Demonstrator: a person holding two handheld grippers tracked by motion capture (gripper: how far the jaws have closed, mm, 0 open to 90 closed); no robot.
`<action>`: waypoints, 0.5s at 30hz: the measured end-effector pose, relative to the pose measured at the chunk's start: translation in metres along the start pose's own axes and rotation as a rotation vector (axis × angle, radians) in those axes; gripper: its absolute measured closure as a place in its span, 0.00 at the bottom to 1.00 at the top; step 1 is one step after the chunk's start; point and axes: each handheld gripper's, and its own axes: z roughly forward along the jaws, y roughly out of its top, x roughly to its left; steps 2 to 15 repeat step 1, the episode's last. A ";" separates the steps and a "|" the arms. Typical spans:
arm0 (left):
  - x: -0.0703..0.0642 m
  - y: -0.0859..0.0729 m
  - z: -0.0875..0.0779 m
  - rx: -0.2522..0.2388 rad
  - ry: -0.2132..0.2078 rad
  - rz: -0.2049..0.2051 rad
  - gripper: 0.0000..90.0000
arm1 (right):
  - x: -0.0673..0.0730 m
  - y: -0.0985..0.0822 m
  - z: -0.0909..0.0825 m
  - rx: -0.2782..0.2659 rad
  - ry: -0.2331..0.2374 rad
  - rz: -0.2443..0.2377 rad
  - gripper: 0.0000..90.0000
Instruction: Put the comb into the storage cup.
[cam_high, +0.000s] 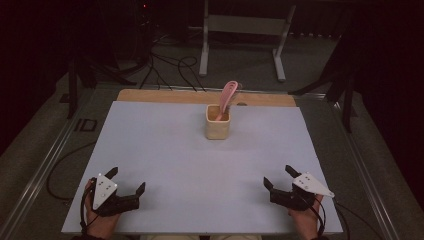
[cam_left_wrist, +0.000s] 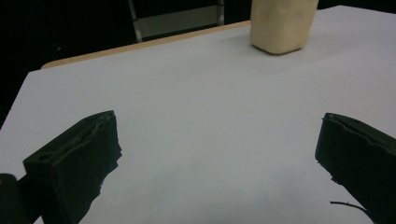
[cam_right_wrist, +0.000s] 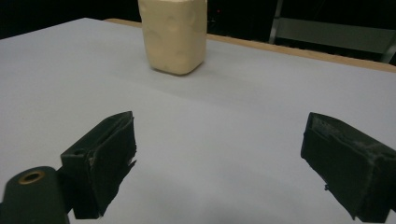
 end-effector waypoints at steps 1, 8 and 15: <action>0.000 0.000 0.000 0.000 0.000 0.000 0.00 | 0.000 0.000 0.000 0.000 0.000 0.000 0.11; 0.000 0.000 0.000 0.000 0.000 0.000 0.00 | 0.000 0.000 0.000 0.000 0.000 0.000 0.11; 0.000 0.000 0.000 0.000 0.000 0.000 0.00 | 0.000 0.000 0.000 0.000 0.000 0.000 0.11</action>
